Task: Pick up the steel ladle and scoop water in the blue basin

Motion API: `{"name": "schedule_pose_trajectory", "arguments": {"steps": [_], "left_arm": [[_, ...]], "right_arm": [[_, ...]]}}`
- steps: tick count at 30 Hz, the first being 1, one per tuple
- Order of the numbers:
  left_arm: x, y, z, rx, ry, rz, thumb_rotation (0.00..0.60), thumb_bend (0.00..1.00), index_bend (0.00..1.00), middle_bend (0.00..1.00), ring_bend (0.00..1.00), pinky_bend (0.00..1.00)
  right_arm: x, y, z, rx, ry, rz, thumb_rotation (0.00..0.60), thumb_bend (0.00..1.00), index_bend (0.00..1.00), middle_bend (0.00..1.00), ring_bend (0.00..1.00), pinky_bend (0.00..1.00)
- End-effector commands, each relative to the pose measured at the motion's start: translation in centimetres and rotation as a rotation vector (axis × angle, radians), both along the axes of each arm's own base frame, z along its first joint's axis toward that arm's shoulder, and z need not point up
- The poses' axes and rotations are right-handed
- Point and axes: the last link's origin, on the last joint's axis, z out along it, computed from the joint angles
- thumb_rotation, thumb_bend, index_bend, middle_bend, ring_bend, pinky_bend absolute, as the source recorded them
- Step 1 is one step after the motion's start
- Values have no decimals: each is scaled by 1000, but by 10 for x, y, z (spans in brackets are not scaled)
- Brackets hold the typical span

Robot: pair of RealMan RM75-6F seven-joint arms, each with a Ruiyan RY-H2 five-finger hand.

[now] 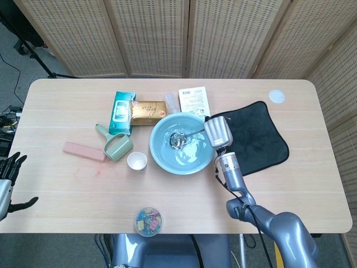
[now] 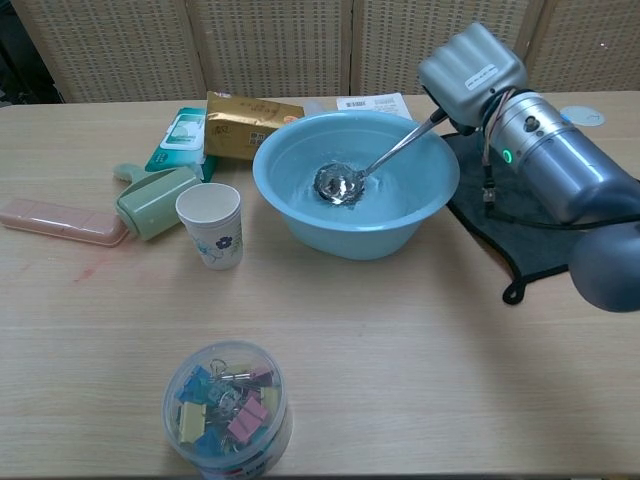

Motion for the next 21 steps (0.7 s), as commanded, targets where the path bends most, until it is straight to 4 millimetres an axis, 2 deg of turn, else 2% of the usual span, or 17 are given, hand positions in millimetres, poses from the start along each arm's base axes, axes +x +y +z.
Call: {"name": "schedule_pose_trajectory", "arguments": {"steps": [1,7,13,21], "left_arm": [[0,0,-1,-2,2,-2,600,0,0,0,0,0],[2,-1,-4,-11,10,-7,600,0,0,0,0,0],[3,-2,-7,-22,16,-10,600,0,0,0,0,0],[5,-4,-10,-28,21,-18,600,0,0,0,0,0]], "right_arm": [[-5,2,0,14,22,1,600,1000,815,970,881,1000],[-6,10,4,40,13,-55,600,1000,818,972,881,1000],[2,24,16,64,2,-144,600,1000,819,974,881,1000],[9,44,26,166,-179,-414,600,1000,819,974,882,1000]]}}
